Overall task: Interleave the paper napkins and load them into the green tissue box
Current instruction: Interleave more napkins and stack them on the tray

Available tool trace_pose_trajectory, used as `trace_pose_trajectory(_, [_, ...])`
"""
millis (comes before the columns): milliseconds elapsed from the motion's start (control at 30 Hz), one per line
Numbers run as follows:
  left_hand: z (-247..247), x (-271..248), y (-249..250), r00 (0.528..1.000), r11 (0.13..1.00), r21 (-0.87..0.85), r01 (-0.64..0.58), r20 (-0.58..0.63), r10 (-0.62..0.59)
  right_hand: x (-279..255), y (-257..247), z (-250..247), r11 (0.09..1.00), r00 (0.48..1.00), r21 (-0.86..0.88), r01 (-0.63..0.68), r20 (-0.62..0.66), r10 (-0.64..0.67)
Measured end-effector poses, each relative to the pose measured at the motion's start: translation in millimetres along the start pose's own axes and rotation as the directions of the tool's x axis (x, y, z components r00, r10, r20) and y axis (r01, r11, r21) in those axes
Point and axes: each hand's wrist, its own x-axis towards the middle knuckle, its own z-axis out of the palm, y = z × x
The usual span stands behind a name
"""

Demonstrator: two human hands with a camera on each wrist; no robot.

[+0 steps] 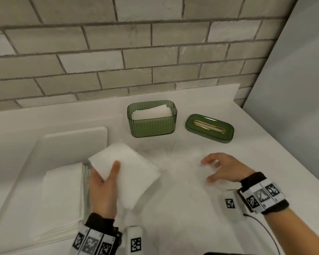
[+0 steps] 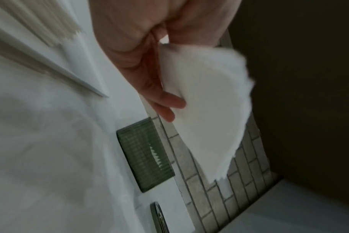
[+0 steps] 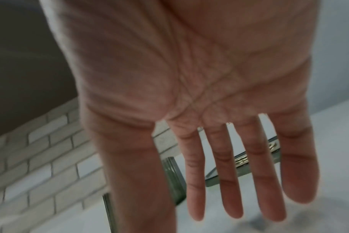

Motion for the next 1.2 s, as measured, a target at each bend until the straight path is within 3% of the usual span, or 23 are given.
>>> trace_pose_trajectory(133, [-2.2, -1.8, 1.1, 1.000, 1.000, 0.019, 0.008, -0.017, -0.008, 7.8, 8.4, 6.2, 0.963, 0.995, -0.257, -0.077, 0.037, 0.089])
trace_pose_trajectory(267, [3.4, -9.4, -7.3, 0.991, 0.994, 0.047, -0.099, 0.094, 0.094, 12.5, 6.3, 12.4, 0.952, 0.990, -0.272, -0.139, -0.008, 0.143])
trace_pose_trajectory(400, [8.9, -13.5, -12.0, 0.964, 0.974, 0.138, -0.180, 0.221, 0.147, 11.5, -0.8, 9.0, 0.871, 0.987, -0.465, -0.158, -0.049, 0.153])
trace_pose_trajectory(600, [20.0, -20.4, -8.6, 0.957, 0.986, 0.110, -0.123, 0.275, 0.089, 5.8, -3.8, 2.2, 0.914, 0.979, -0.353, -0.200, -0.043, 0.198])
trace_pose_trajectory(867, [20.9, -20.0, -5.4, 0.958, 0.994, 0.044, -0.104, 0.273, 0.088, -13.4, -19.5, -27.6, 0.923, 0.959, -0.301, -0.240, -0.223, 0.176])
trace_pose_trajectory(1067, [23.9, -22.7, -6.1, 0.954, 0.998, -0.002, -0.057, 0.296, 0.055, -36.6, -51.3, -56.9, 0.943, 0.935, -0.326, -0.062, -0.349, -0.059])
trace_pose_trajectory(1200, [26.1, -23.5, -5.3, 0.956, 0.998, -0.011, -0.054, 0.287, 0.055, -47.0, -67.5, -77.2, 0.978, 0.877, -0.120, 0.168, -0.435, -0.204])
